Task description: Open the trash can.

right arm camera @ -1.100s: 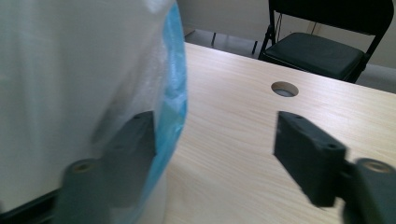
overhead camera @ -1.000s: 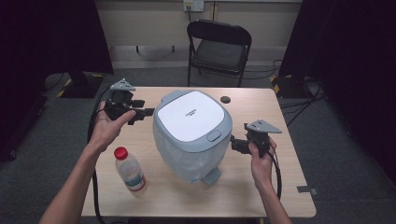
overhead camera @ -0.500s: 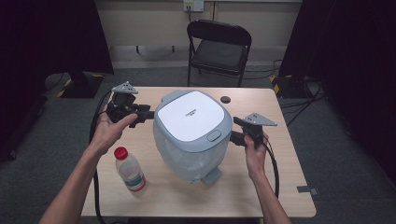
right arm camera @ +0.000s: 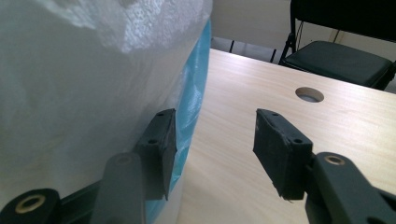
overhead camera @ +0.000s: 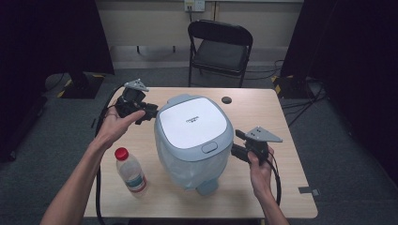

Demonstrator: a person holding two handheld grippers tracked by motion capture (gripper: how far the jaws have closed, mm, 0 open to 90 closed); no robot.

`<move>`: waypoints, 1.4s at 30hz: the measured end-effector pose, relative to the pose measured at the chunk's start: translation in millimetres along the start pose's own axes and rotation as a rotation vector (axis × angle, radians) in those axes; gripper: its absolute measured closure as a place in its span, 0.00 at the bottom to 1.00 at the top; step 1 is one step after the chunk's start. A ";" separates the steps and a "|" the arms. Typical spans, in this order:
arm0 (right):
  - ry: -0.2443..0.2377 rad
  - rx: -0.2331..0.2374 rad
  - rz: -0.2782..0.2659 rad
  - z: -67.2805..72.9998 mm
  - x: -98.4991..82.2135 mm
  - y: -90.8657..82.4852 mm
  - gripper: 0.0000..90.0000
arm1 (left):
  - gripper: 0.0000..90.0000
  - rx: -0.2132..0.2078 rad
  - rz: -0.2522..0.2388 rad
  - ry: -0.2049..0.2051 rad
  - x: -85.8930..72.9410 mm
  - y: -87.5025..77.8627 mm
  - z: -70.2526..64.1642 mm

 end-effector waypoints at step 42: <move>0.040 0.169 -0.019 -18.1 25.7 -50.1 0.39 | 0.33 0.216 -0.052 -0.281 -157.6 -11.2 81.1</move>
Point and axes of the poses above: each handheld gripper's, and its own axes: y roughly forward along the jaws, x roughly out of its top, z roughly to its left, the point moved 4 cm from there along y, roughly forward along the jaws
